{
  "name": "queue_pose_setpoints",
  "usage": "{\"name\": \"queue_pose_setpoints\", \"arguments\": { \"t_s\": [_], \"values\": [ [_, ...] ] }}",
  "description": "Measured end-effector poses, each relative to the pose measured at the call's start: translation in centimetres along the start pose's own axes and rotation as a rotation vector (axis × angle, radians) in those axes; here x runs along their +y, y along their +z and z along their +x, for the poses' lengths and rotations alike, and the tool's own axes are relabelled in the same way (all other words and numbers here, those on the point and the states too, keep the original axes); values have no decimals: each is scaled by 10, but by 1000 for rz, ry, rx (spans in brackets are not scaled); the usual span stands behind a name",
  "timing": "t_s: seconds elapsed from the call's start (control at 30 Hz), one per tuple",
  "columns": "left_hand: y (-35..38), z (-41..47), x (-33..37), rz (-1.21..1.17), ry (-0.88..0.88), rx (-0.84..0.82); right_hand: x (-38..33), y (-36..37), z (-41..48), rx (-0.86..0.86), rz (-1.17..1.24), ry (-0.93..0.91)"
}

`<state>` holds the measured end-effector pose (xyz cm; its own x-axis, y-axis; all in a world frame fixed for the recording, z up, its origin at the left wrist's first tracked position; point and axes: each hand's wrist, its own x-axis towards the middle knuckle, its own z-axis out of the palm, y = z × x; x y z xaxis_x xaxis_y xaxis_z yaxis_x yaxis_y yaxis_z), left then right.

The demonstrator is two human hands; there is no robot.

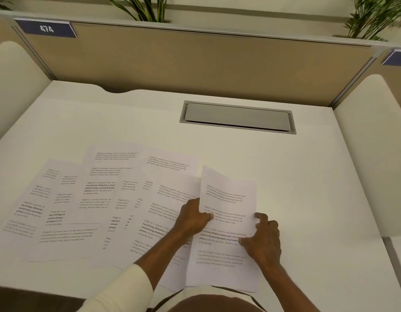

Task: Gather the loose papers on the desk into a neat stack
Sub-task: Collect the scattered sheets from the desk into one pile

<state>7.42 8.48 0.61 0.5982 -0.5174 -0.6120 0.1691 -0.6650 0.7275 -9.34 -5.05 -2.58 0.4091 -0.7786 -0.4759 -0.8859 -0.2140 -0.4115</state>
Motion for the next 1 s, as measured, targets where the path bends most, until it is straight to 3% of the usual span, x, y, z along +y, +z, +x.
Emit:
{"name": "queue_pose_setpoints", "arguments": {
  "t_s": [0.13, 0.27, 0.47, 0.57, 0.67, 0.87, 1.0],
  "values": [
    [-9, -11, -10, -88, 128, -61, 0, 5, -5, 31, 146, -1],
    [-29, -19, -19, -304, 128, -126, -3, 1, -11, 58, 498, 89],
    [-63, -22, -35, -375, 102, -128, -22, 6, -22, -320, 898, 118],
    [-84, -20, -42, -301, 73, -12, -45, 23, -36, -267, 810, 73],
    [-103, -16, -48, -56, 57, 96, -69, 49, -47, -194, 687, 78],
    [-115, -14, -57, 484, -21, 289, -109, 89, -70, 39, 311, 70],
    [-116, -13, -63, 655, -43, 369, -120, 100, -80, 104, -18, 109]
  ]
}}
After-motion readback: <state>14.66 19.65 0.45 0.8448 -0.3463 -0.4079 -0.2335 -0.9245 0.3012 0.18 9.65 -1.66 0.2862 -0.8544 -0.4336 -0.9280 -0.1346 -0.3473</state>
